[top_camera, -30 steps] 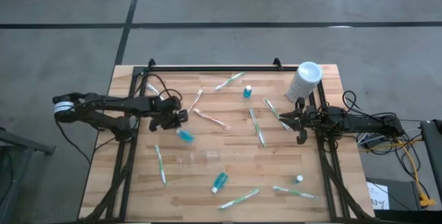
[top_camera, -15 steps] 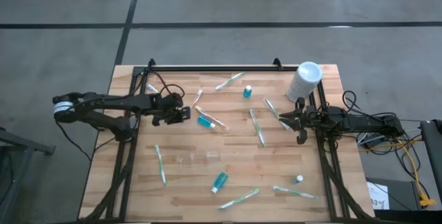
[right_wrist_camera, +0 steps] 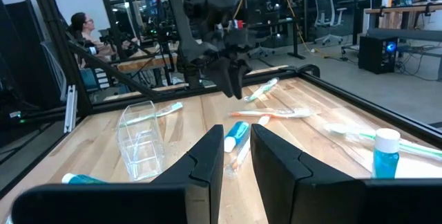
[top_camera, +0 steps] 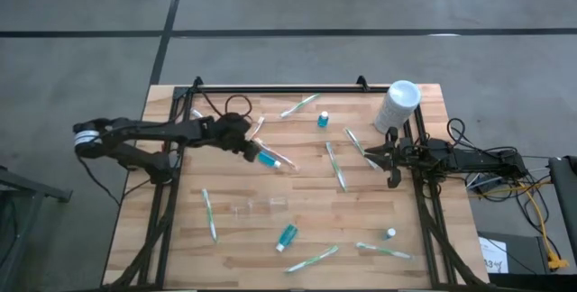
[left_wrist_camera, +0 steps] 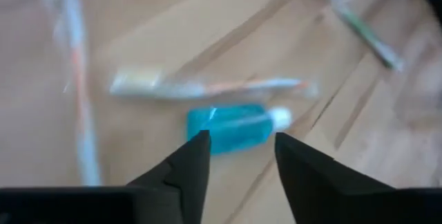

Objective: Pick & Place toothbrushing station
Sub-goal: Put the blue mouthwash into the transparent organizer

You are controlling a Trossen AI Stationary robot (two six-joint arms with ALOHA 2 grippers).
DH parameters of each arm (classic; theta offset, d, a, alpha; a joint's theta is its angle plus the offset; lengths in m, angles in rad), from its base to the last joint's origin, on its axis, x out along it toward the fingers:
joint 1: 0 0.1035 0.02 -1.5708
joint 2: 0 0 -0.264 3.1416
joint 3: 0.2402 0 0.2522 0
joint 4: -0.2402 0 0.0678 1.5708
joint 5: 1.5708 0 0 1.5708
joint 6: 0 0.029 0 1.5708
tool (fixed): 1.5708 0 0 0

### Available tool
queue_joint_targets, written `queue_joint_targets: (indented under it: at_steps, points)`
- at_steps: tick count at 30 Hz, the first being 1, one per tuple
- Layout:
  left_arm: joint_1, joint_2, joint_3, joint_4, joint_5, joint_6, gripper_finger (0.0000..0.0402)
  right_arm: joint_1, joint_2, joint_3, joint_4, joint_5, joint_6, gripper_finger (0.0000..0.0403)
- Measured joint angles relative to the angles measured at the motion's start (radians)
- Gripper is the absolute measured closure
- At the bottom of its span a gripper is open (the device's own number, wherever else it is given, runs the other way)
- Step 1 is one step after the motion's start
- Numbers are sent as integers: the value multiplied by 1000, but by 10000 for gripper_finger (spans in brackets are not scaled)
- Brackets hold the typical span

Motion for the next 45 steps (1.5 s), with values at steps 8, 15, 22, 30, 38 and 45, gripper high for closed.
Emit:
queue_joint_targets:
  at_steps: [8, 15, 22, 30, 38, 45]
  points:
    - [-19, 58, 10, 62, 186, 453, 198, 0, 0, 0, 0, 0, 0, 335]
    - [-78, 91, 56, 117, 206, 890, 197, 0, 0, 0, 0, 0, 0, 335]
    - [-85, 208, 135, 187, 202, 942, 195, 0, 0, 0, 0, 0, 0, 335]
    - [-85, 341, 224, 58, 218, 953, 195, 0, 0, 0, 0, 0, 0, 335]
    - [-85, 348, 234, 21, 152, 987, 195, 0, 0, 0, 0, 0, 0, 335]
    - [-87, 368, 232, 37, 130, 1033, 195, 0, 0, 0, 0, 0, 0, 335]
